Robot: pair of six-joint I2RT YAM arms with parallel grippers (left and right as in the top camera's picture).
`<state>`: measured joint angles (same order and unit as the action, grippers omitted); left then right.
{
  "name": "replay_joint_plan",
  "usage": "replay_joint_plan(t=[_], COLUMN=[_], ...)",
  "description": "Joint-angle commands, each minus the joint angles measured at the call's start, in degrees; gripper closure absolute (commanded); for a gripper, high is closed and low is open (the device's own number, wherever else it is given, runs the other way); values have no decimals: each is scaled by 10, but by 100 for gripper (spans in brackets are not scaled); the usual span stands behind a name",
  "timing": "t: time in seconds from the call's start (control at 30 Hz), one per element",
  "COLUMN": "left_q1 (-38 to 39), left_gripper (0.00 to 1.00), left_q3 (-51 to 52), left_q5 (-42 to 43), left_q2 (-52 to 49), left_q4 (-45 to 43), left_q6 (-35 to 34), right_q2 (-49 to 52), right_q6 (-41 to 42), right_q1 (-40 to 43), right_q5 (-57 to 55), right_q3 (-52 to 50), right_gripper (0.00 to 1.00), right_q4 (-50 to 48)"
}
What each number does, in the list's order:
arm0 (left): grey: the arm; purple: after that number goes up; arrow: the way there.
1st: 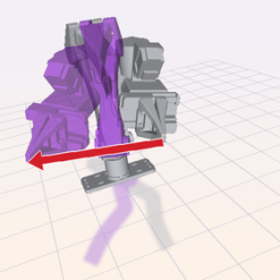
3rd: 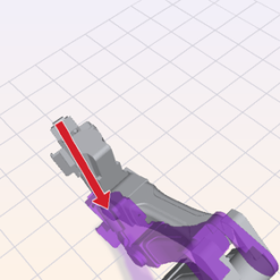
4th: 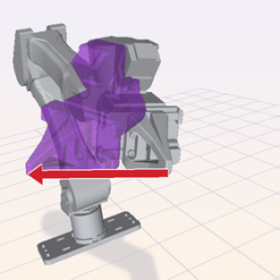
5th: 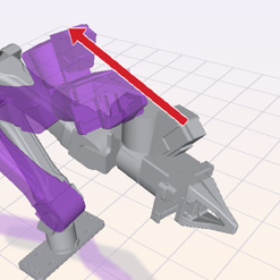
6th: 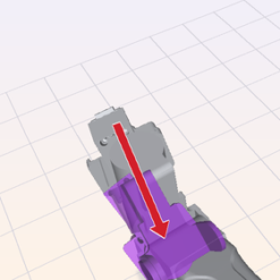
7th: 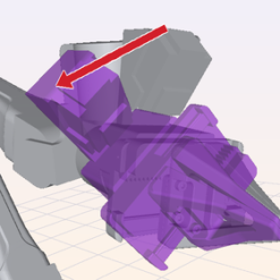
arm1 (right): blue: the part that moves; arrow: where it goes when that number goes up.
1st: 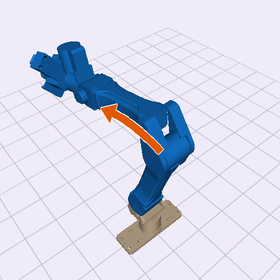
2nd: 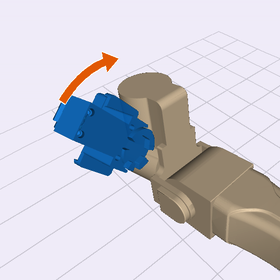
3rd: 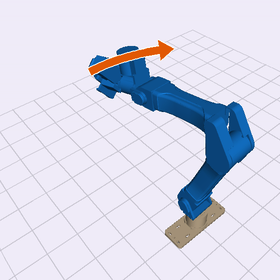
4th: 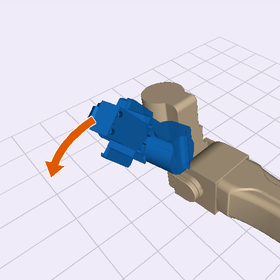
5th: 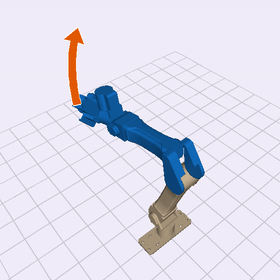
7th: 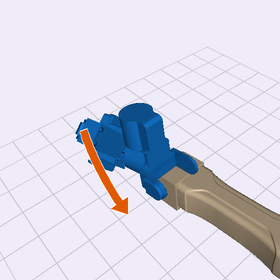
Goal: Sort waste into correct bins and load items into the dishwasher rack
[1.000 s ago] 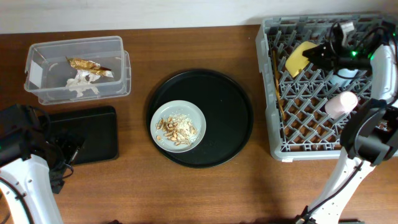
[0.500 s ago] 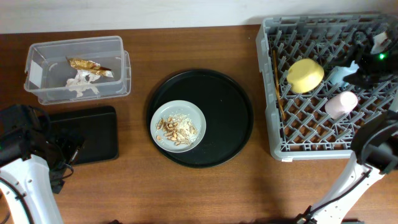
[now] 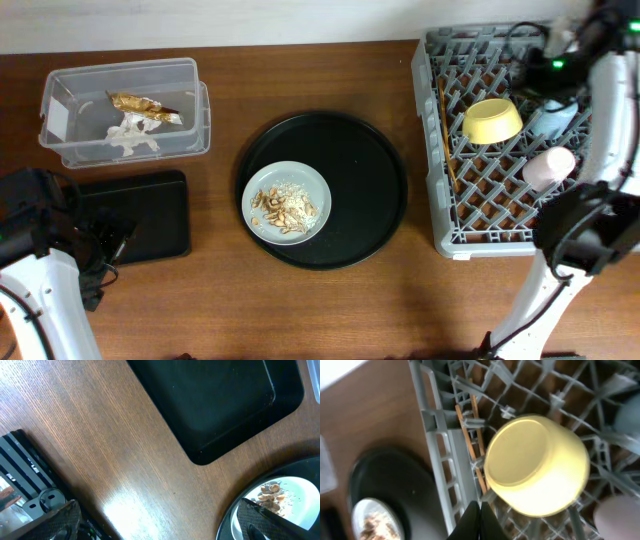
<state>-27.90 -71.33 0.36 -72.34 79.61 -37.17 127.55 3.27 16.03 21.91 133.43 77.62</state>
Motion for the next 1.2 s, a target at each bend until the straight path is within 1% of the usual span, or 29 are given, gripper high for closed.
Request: replay_joint_plan(t=[0.0,0.1,0.13,0.2,0.3,0.43,0.53,0.77,1.0,1.07,1.1,1.17], left_q1=[-3,-3,-3,-3,-3,-3,-3,-3,-3,-3,-3,-3], left_gripper=[1,1,1,1,1,1,1,1,1,1,1,1], left_q3=[1,1,1,1,1,1,1,1,1,1,1,1], left_q5=[-6,-6,-6,-6,-6,-6,-6,-6,-6,-6,-6,-6], left_q2=[-1,-1,-1,-1,-1,-1,-1,-1,-1,-1,-1,-1], left_q4=[-1,-1,-1,-1,-1,-1,-1,-1,-1,-1,-1,-1], left_q6=[-6,-6,-6,-6,-6,-6,-6,-6,-6,-6,-6,-6], right_q2=[32,44,45,47,49,45,33,-7,-9,-9,-9,-9], right_q6=[6,7,7,7,7,7,50,54,52,52,52,51], right_q1=[-15,-22,-23,-22,-20,-19,-10,5,5,5,5,4], right_q5=[-47,-58,-80,-115,-176,-221,-257,-256,-247,-232,-216,-163], right_q3=[-29,-48,-64,-73,-85,-85,-72,-30,-28,-28,-28,-28], right_gripper=[96,96,96,96,96,96,96,96,95,95,93,91], right_q4=[-43,-90,-106,-106,-89,-53,-19,20,37,45,50,62])
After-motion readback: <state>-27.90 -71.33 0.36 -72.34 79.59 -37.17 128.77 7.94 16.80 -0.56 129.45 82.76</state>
